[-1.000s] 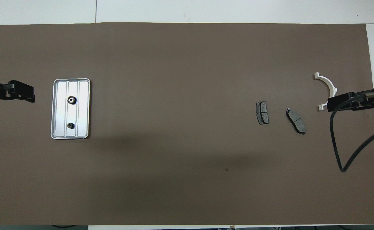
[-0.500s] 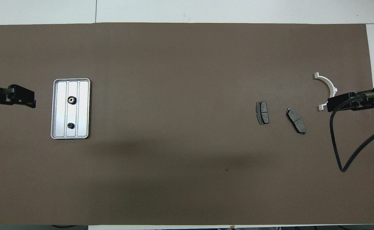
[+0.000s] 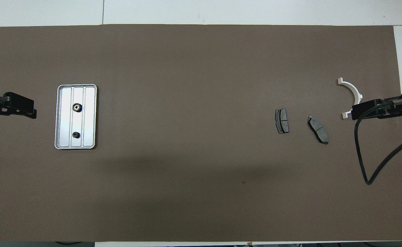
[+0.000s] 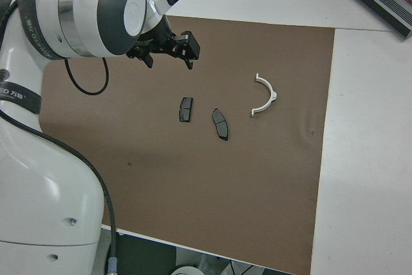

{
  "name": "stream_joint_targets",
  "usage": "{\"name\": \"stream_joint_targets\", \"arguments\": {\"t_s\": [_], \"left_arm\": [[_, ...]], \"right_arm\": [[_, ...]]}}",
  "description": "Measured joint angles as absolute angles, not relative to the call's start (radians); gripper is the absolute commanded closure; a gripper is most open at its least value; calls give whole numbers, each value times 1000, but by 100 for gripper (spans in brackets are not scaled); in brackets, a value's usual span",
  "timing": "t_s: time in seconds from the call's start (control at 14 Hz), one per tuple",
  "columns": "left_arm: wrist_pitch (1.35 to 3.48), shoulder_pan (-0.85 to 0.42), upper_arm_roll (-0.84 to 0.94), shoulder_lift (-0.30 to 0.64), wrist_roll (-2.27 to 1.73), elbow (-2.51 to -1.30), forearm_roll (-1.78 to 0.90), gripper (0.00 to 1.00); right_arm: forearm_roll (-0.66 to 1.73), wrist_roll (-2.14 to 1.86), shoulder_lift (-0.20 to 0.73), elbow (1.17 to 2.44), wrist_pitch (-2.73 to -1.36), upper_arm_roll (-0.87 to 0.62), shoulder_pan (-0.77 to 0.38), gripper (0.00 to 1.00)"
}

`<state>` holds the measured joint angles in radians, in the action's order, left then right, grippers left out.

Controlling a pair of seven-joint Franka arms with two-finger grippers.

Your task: Pick bearing gear from pile to tray

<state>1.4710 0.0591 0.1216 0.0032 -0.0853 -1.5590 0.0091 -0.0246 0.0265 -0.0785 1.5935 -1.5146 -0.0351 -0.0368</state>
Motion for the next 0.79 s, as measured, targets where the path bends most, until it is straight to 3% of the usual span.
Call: {"name": "stream_joint_targets", "arguments": {"t_s": [0.79], "left_arm": [[1475, 55, 118, 3, -86, -1554, 8, 0]], "right_arm": [[-25, 27, -78, 1593, -1515, -35, -37, 0]]}}
